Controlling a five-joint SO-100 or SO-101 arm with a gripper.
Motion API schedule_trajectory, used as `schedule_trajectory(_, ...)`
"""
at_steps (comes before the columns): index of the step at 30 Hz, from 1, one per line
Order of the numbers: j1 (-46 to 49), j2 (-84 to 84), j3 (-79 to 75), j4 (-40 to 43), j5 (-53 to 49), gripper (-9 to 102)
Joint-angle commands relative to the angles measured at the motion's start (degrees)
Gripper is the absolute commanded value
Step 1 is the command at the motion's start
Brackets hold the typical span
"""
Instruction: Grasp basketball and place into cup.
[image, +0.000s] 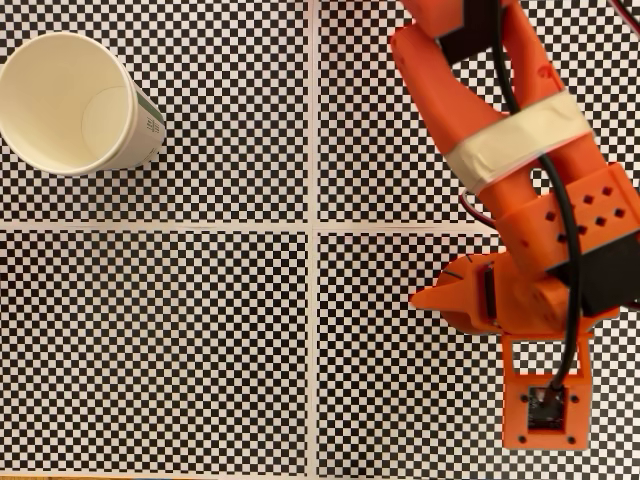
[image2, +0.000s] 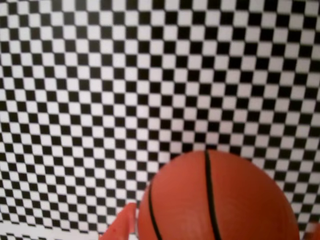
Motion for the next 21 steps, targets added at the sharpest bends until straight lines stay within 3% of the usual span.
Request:
schedule_trajectory(1, 0.3, -4.1, -15.1, 7.0, 1.3, 25)
schedule_trajectory(2, 0.3, -7.5, -21.2, 8.8, 1.5, 22)
schedule_trajectory(8, 1.0, -7.9, -23.1, 8.8, 3.2, 11)
schedule_trajectory(13, 1.4, -8.6, -25.8, 8.7, 4.3, 14)
schedule_trajectory(21, 2.2, 9.8, -4.9, 8.8, 4.6, 13)
